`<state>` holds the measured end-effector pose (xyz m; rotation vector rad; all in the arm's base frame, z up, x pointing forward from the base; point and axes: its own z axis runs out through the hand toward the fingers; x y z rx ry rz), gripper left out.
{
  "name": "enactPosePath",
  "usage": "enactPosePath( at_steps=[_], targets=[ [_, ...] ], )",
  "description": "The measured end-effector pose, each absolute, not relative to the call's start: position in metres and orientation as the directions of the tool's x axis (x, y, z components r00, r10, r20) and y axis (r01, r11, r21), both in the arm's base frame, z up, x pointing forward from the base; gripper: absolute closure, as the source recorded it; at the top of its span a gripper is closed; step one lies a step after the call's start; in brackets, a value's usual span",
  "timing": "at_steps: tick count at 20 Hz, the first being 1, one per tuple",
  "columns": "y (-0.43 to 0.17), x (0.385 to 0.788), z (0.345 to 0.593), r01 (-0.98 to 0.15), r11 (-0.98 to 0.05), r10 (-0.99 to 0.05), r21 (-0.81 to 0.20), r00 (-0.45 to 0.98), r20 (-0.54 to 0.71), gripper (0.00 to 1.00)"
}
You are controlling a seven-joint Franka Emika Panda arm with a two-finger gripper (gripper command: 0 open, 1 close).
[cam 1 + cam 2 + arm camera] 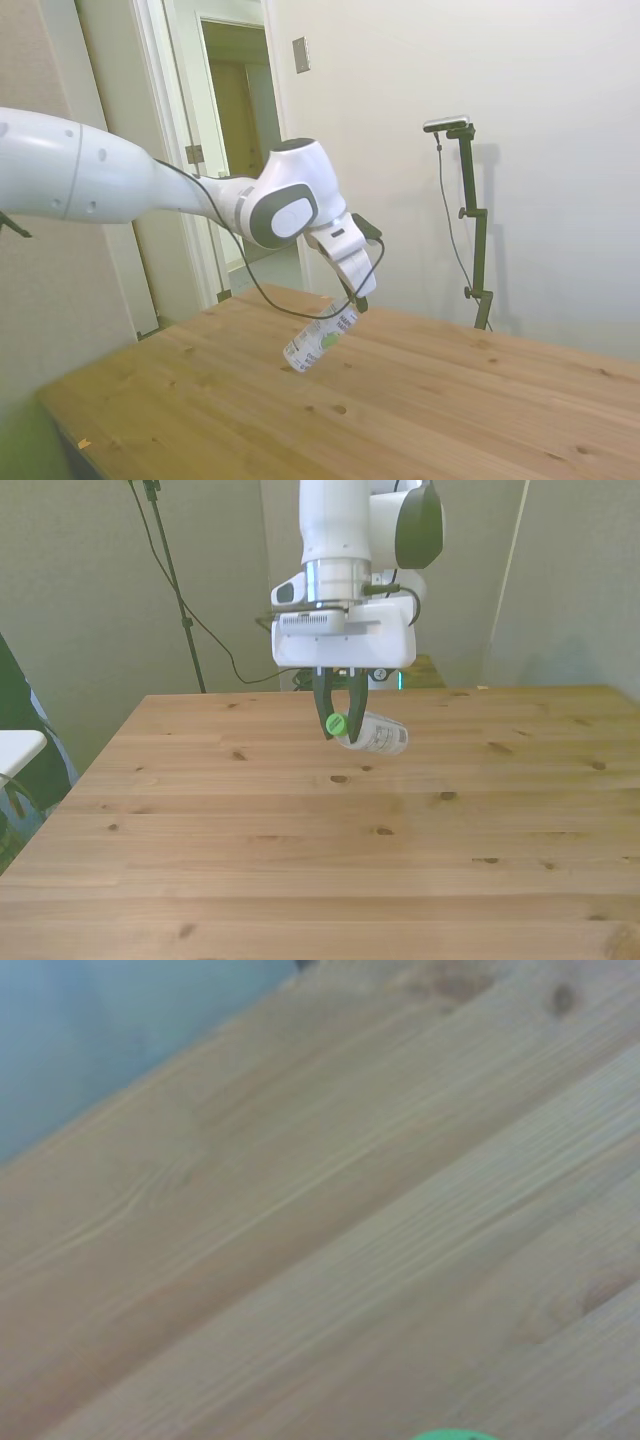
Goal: Stand the water bottle
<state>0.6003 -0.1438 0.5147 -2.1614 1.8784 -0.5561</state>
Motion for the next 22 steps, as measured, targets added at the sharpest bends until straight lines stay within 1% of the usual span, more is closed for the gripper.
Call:
enactPosePath(
  at_steps=[3, 6, 8, 10, 13, 16, 19, 22],
  targets=[
    [-0.137, 0.584, 0.525, -0.880, -0.105, -0.974, -0.464, -0.004, 0.227, 1.00],
    [-0.139, 0.581, 0.525, -0.862, -0.071, -0.937, -0.503, -0.115, 0.330, 1.00],
    [-0.129, 0.583, 0.521, -0.859, -0.065, -0.925, -0.509, -0.140, 0.354, 1.00],
    [-0.119, 0.589, 0.519, -0.854, -0.058, -0.925, -0.516, -0.148, 0.349, 1.00],
    [-0.125, 0.611, 0.522, -0.829, -0.037, -0.912, -0.558, -0.201, 0.359, 1.00],
    [-0.141, 0.642, 0.514, -0.797, -0.031, -0.871, -0.603, -0.275, 0.408, 1.00],
    [-0.145, 0.670, 0.506, -0.761, -0.035, -0.827, -0.648, -0.341, 0.446, 1.00],
    [-0.136, 0.692, 0.502, -0.730, -0.064, -0.786, -0.680, -0.383, 0.485, 1.00]
  ],
)
